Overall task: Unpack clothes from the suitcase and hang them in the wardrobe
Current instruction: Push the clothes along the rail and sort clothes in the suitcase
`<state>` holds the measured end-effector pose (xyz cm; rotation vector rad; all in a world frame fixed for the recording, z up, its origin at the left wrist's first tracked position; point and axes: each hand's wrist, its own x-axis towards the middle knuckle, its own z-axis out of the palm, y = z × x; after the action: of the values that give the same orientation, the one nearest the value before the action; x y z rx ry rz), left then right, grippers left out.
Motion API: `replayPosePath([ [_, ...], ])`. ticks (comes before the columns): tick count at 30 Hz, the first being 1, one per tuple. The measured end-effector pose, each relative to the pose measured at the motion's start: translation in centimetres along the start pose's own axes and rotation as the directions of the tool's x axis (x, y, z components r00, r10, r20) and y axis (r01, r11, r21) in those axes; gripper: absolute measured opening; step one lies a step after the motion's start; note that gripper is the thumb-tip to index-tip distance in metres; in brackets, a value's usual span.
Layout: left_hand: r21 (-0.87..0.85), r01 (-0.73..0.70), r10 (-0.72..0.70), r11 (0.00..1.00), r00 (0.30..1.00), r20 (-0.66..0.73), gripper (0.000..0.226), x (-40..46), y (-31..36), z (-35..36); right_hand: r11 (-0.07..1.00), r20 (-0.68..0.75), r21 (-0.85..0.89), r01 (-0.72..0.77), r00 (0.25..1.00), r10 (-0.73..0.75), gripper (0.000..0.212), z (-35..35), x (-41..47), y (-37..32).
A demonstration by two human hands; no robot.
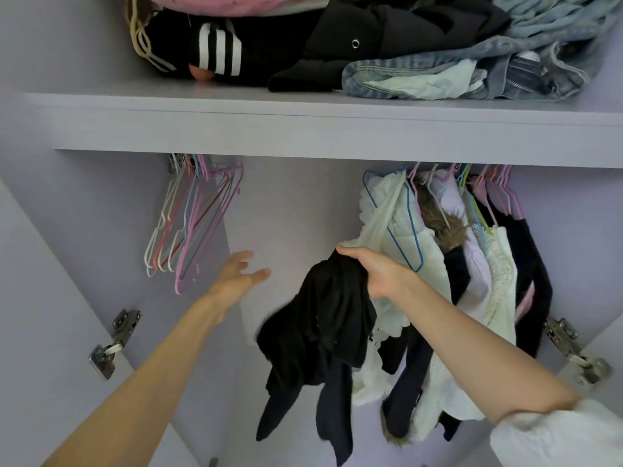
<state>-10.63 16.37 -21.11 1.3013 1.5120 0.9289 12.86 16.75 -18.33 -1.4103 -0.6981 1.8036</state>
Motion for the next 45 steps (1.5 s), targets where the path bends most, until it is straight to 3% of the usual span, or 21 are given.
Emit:
replayPosePath([
  [3, 0.029, -0.097, 0.085, 0.995, 0.955, 0.284, 0.026, -1.2, 0.3, 1.5, 0.997, 0.005, 0.077, 0.030, 1.000, -0.031, 0.023, 0.9, 0.1, -0.5],
  [6, 0.122, -0.255, 0.183, 0.959, 0.889, 0.421, 0.035, -1.8, 0.1, 2.9, 0.992, -0.012, 0.119, 0.041, 0.999, -0.040, 0.020, 1.5, 0.4, -0.6],
  [11, 0.018, -0.395, 0.374, 0.918, 0.882, 0.288, 0.043, -2.1, 0.0, 4.2, 0.992, -0.001, 0.116, 0.055, 0.998, -0.056, 0.027, 1.4, 0.3, -1.2],
  [15, -0.067, -0.461, 0.465, 0.885, 0.870, 0.164, 0.028, -2.5, 1.6, 4.4, 0.999, -0.007, 0.017, 0.050, 0.999, -0.050, 0.027, 0.6, -0.4, -1.6],
  [17, -0.064, -0.461, 0.465, 0.885, 0.868, 0.174, 0.022, -2.5, 2.4, 4.2, 0.999, -0.013, -0.040, 0.021, 1.000, -0.022, 0.027, 0.1, -0.6, -1.5],
  [19, -0.037, -0.413, 0.411, 0.910, 0.883, 0.226, 0.018, -2.4, 3.4, 3.8, 0.977, -0.072, -0.215, 0.001, 0.997, -0.017, 0.035, -0.5, -0.5, -1.3],
  [22, 0.093, -0.333, 0.303, 0.938, 0.921, 0.244, 0.016, -2.0, 4.8, 3.4, 0.753, -0.154, -0.658, -0.009, 0.980, -0.124, 0.046, -1.0, -0.2, -0.3],
  [24, 0.154, -0.292, 0.265, 0.944, 0.948, 0.174, 0.014, -1.6, 5.6, 3.4, 0.677, -0.075, -0.736, 0.031, 0.989, -0.128, 0.045, -0.9, -0.6, 0.1],
  [26, 0.187, -0.259, 0.245, 0.948, 0.965, 0.098, 0.014, -1.1, 6.2, 3.6, 0.692, 0.146, -0.707, 0.145, 0.988, -0.058, 0.044, -0.6, -1.2, 0.0],
  [28, 0.248, -0.251, 0.227, 0.936, 0.966, 0.122, 0.012, -0.9, 6.4, 3.8, 0.676, 0.351, -0.699, 0.235, 0.936, 0.038, 0.038, 0.3, -2.1, 0.2],
  [30, 0.306, -0.241, 0.194, 0.921, 0.965, 0.177, 0.007, -0.9, 6.0, 4.0, 0.578, 0.388, -0.759, 0.301, 0.921, 0.030, 0.038, 1.6, -2.2, 1.1],
  [33, 0.286, -0.215, 0.170, 0.934, 0.970, 0.175, 0.012, -0.8, 5.0, 3.6, 0.473, 0.331, -0.783, 0.404, 0.914, -0.233, 0.024, 3.4, -1.1, 2.7],
  [35, 0.291, -0.225, 0.177, 0.930, 0.968, 0.180, 0.007, -0.6, 4.3, 2.2, 0.532, 0.269, -0.725, 0.437, 0.891, -0.365, 0.020, 3.8, -0.3, 2.9],
  [38, 0.416, -0.208, 0.140, 0.886, 0.972, 0.188, 0.006, -0.5, 2.4, -0.3, 0.653, 0.187, -0.604, 0.457, 0.878, -0.442, 0.020, 3.7, 0.4, 2.1],
  [43, 0.538, -0.080, 0.098, 0.839, 0.995, -0.006, 0.004, -1.1, -1.9, -4.4, 0.806, 0.033, -0.316, 0.501, 0.855, -0.518, 0.022, 4.1, 0.9, -0.6],
  [45, 0.531, -0.037, 0.077, 0.847, 0.996, -0.054, 0.002, -1.3, -2.8, -6.3, 0.800, -0.028, -0.343, 0.493, 0.845, -0.534, 0.018, 4.1, 1.5, -1.3],
])
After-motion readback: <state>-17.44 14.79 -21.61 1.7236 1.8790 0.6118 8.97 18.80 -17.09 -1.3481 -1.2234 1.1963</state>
